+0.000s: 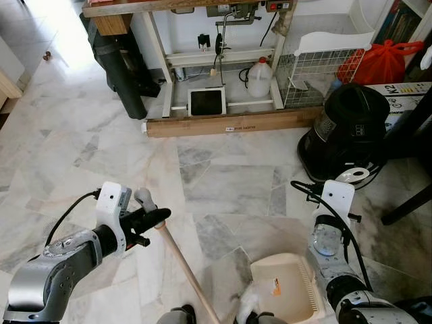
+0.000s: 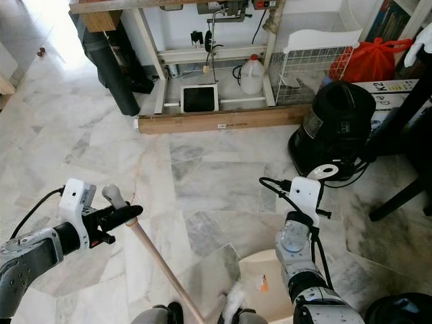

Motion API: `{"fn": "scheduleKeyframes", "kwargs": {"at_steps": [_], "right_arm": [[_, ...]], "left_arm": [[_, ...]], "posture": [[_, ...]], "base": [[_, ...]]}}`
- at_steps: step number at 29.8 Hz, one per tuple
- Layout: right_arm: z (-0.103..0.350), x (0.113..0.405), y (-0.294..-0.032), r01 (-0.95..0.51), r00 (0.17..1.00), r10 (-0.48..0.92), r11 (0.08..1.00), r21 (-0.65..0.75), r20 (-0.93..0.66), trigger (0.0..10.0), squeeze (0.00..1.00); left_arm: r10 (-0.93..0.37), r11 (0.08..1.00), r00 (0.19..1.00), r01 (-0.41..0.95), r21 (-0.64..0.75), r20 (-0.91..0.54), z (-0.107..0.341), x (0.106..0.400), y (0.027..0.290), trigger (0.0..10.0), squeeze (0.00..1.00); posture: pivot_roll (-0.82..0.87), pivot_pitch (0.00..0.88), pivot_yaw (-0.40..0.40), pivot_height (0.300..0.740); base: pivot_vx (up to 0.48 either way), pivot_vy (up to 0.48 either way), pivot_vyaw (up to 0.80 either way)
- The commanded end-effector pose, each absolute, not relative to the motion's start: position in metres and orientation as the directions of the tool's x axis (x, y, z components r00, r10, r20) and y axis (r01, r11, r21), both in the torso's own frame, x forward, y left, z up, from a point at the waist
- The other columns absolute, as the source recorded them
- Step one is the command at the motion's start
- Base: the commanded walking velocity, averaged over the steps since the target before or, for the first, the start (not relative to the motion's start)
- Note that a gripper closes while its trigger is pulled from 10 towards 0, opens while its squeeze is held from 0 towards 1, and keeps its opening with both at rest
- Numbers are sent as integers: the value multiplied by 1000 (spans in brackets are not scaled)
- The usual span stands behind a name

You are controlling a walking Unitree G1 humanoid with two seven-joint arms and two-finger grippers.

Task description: Sweep floor

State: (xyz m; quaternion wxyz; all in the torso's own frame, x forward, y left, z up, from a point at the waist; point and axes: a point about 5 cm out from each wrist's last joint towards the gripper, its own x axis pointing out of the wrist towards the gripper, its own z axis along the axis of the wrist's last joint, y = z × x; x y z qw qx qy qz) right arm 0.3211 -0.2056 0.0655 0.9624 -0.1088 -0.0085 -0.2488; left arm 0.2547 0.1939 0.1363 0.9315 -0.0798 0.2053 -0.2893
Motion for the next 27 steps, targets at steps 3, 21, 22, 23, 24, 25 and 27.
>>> {"fn": "scheduleKeyframes", "kwargs": {"at_steps": [3, 21, 22, 23, 24, 25, 27], "right_arm": [[48, 313, -202, 461, 879, -476, 860, -222, -20, 10000, 0], [40, 310, -181, 409, 906, -415, 909, -80, -86, 10000, 0], [38, 309, -180, 410, 905, -414, 910, -58, -100, 10000, 0], [36, 309, -179, 412, 903, -413, 911, -29, -120, 10000, 0], [35, 308, -178, 412, 903, -410, 911, -14, -130, 10000, 0], [34, 308, -177, 410, 904, -407, 912, -7, -133, 10000, 0], [34, 307, -175, 403, 907, -398, 915, 8, -140, 10000, 0]], "left_arm": [[-623, 770, 738, 519, -372, -260, 144, 253, 183, 10000, 0], [-468, 785, 878, 359, -505, -104, 148, 276, 170, 10000, 0], [-456, 786, 885, 351, -509, -94, 149, 277, 171, 10000, 0], [-425, 794, 902, 333, -509, -73, 151, 279, 173, 10000, 0], [-389, 808, 920, 313, -499, -53, 153, 280, 176, 10000, 0], [-366, 823, 929, 299, -483, -50, 154, 281, 178, 10000, 0], [-333, 851, 942, 280, -444, -43, 155, 282, 181, 10000, 0]], "posture": [[213, 170, 88, 740], [187, 172, 83, 740], [184, 174, 83, 740], [181, 175, 82, 740], [180, 176, 82, 740], [179, 177, 81, 740], [178, 177, 80, 740]], "base": [[0, 0, 0], [0, 0, 0], [0, 0, 0], [0, 0, 0], [0, 0, 0], [0, 0, 0], [0, 0, 0]]}}
